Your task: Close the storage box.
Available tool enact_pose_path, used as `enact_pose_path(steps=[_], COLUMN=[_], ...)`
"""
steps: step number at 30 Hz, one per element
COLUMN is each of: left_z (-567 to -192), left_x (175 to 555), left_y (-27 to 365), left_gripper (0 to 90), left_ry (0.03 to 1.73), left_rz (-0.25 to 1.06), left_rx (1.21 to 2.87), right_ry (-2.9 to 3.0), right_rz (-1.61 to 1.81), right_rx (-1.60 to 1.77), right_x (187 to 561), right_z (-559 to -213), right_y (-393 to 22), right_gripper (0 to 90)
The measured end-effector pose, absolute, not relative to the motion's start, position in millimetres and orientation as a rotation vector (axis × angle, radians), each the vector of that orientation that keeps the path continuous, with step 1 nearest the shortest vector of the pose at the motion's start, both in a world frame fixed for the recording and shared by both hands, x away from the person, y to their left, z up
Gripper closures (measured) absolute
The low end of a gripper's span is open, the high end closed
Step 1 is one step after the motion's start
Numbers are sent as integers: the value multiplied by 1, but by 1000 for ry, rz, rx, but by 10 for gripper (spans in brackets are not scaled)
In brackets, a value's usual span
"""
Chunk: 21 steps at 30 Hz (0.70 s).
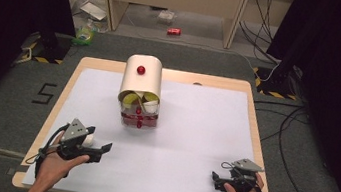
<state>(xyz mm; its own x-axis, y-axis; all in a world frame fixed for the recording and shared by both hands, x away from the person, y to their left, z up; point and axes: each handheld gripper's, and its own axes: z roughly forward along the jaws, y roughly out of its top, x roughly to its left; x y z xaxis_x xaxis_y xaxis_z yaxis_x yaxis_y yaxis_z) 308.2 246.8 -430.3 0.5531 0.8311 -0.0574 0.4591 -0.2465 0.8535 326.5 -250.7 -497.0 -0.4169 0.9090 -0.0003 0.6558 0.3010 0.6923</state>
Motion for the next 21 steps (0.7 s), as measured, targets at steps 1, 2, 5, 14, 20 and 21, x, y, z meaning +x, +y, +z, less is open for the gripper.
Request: enact_pose_path(steps=[1,2,5,14,20,21], left_z=[-431,-432,-436,-447,-454,-455], left_x=[307,307,304,295,290,289], left_y=[247,247,247,244,244,244], left_gripper=[156,156,156,156,156,156], left_ry=[1053,1052,1047,1029,1031,1030], left_rz=[518,517,511,513,510,509], left_rx=[1886,1886,1896,1922,1941,1944], right_ry=[2181,2181,2181,2181,2180,2180], right_rz=[876,876,877,877,877,878], right_rx=[1400,1400,1399,1399,1399,1399], right_x=[326,327,327,327,327,327], right_z=[-497,-497,-497,-497,-497,-497], right_y=[-251,-251,-251,-251,-251,-251], right_gripper=[3,3,4,3,3,4])
